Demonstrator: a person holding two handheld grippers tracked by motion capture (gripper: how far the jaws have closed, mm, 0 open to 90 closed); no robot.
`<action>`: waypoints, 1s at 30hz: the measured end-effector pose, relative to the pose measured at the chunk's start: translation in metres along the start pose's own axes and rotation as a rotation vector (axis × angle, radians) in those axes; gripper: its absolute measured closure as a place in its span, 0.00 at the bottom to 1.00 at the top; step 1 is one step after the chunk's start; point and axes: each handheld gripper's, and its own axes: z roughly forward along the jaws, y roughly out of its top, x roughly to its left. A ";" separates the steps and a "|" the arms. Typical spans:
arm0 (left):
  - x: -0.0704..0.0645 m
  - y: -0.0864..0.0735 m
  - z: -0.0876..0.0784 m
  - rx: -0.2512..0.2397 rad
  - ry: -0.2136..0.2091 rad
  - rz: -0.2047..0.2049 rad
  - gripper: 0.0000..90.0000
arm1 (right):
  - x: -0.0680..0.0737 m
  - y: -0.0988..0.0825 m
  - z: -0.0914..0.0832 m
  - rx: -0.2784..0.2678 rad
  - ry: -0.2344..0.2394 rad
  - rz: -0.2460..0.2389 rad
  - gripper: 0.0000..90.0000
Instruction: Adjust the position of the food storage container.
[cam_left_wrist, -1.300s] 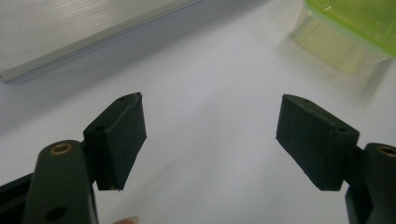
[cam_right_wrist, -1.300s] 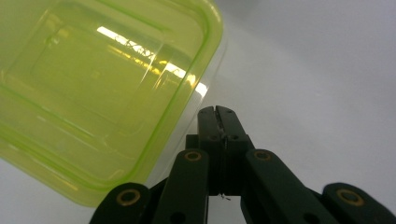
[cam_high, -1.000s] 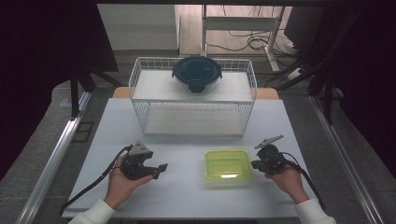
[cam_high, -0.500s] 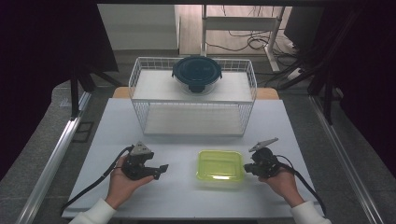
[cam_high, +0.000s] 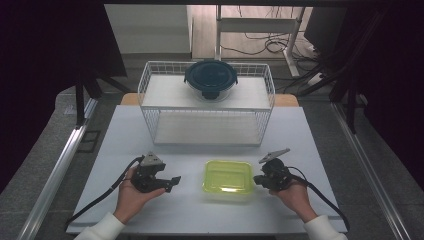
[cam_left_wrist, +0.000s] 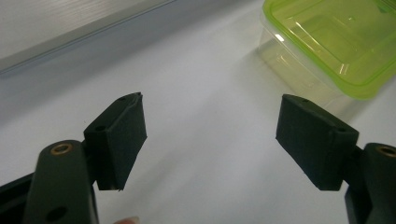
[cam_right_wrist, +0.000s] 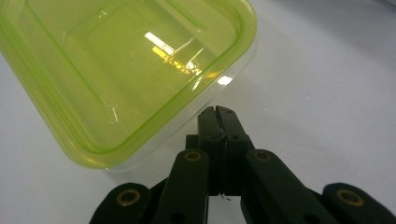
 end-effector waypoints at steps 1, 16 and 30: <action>0.000 0.000 0.000 0.000 -0.003 -0.002 0.26 | 0.000 0.002 0.001 -0.001 -0.010 0.002 0.99; 0.000 0.000 0.001 0.003 -0.002 0.002 0.26 | 0.020 0.019 0.021 -0.013 -0.003 -0.048 0.99; 0.001 0.001 0.001 -0.005 -0.001 0.002 0.26 | 0.021 0.017 0.015 -0.054 -0.031 -0.072 0.99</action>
